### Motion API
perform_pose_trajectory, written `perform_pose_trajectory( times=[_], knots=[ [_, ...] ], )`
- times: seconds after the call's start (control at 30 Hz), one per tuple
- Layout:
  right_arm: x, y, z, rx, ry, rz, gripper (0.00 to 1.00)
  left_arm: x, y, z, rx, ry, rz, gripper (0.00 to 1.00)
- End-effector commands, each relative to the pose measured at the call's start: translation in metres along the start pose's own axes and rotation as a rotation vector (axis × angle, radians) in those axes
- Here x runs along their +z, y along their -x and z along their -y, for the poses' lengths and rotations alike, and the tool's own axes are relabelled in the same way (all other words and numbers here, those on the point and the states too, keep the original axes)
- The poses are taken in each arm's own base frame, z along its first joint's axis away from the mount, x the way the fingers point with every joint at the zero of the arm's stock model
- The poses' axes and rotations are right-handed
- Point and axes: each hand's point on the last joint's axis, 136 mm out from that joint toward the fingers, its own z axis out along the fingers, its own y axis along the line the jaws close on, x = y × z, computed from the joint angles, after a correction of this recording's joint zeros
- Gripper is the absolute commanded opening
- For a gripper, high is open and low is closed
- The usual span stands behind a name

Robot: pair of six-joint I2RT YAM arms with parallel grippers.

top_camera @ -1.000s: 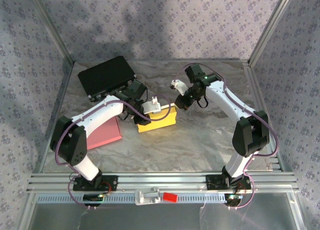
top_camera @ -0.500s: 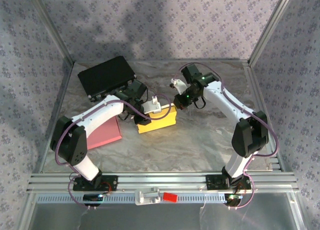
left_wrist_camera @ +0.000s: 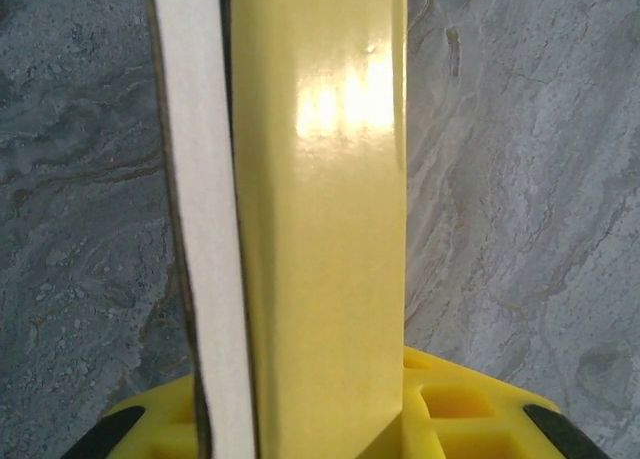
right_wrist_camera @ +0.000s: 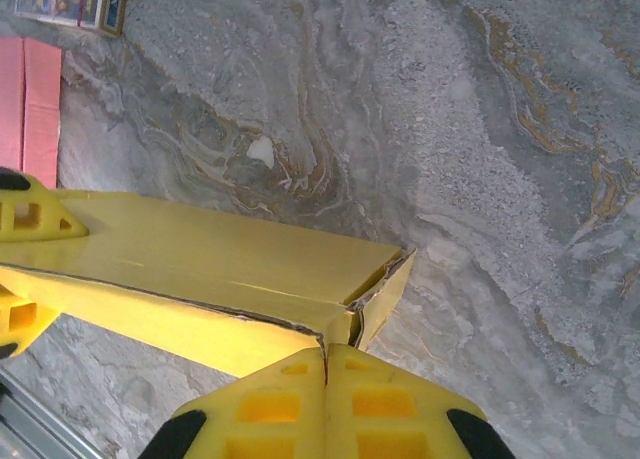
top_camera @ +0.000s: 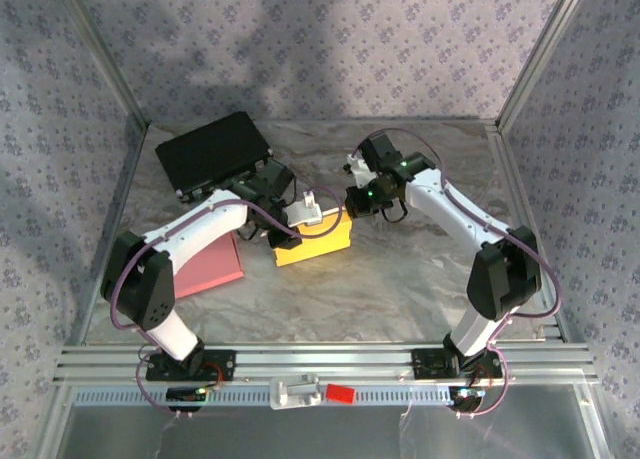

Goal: Fold the paper box

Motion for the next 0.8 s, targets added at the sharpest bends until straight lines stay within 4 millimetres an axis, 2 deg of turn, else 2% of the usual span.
perform_pose_trajectory(
  times=[0.0, 0.23, 0.77],
  knots=[
    [-0.009, -0.003, -0.015, 0.040, 0.025, 0.022, 0.00, -0.003, 0.008, -0.012, -0.018, 0.046, 0.009, 0.24],
    [0.000, -0.013, -0.006, -0.022, -0.076, 0.058, 0.00, -0.004, 0.009, -0.013, -0.021, 0.050, 0.012, 0.27],
    [0.009, -0.022, -0.006, -0.059, -0.149, 0.086, 0.00, -0.025, 0.017, -0.013, -0.157, 0.095, 0.110, 0.50]
  ],
)
